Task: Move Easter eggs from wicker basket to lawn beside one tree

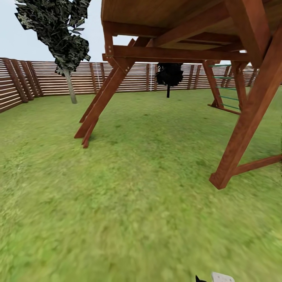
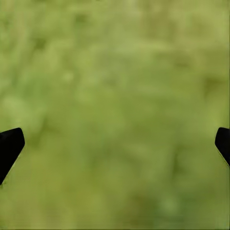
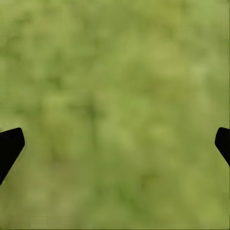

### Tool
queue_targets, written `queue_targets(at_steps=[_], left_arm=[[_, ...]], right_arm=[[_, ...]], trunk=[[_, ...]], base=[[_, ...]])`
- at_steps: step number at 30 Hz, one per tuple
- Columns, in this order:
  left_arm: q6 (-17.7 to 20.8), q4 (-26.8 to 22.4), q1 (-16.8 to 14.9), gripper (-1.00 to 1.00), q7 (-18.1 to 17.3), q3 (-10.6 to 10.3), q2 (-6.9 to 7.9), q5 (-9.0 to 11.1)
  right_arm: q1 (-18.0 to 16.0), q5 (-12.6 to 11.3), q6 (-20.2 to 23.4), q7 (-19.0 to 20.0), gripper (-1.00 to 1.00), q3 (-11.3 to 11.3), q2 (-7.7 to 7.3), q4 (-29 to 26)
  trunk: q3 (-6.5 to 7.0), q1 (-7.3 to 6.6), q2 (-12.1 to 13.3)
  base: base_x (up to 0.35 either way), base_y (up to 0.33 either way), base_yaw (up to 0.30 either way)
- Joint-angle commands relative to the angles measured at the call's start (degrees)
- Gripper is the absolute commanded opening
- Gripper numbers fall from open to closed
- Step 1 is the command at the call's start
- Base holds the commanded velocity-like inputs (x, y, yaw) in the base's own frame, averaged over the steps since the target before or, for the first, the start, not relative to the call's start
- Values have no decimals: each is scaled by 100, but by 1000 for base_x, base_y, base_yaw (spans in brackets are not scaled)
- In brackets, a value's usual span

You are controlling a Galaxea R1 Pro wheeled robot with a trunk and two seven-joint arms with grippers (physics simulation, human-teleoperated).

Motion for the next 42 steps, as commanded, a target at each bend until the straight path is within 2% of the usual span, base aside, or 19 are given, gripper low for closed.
queue_targets(at_steps=[1, 20, 42], left_arm=[[-17, 4, -2, 100, 17, -5, 0, -4], [-24, 4, -2, 100, 17, -9, 0, -9], [-32, 12, -2, 100, 17, -14, -2, -9]], right_arm=[[-3, -39, -20, 1, 100, 0, -1, 3], [-3, -65, -20, 1, 100, -12, -7, -1], [-3, -67, -20, 1, 100, -10, -7, -1]], trunk=[[-5, 2, -2], [-5, 2, -2], [-5, 2, -2]], base=[[298, 195, -149], [290, 198, -179], [270, 214, -235]])
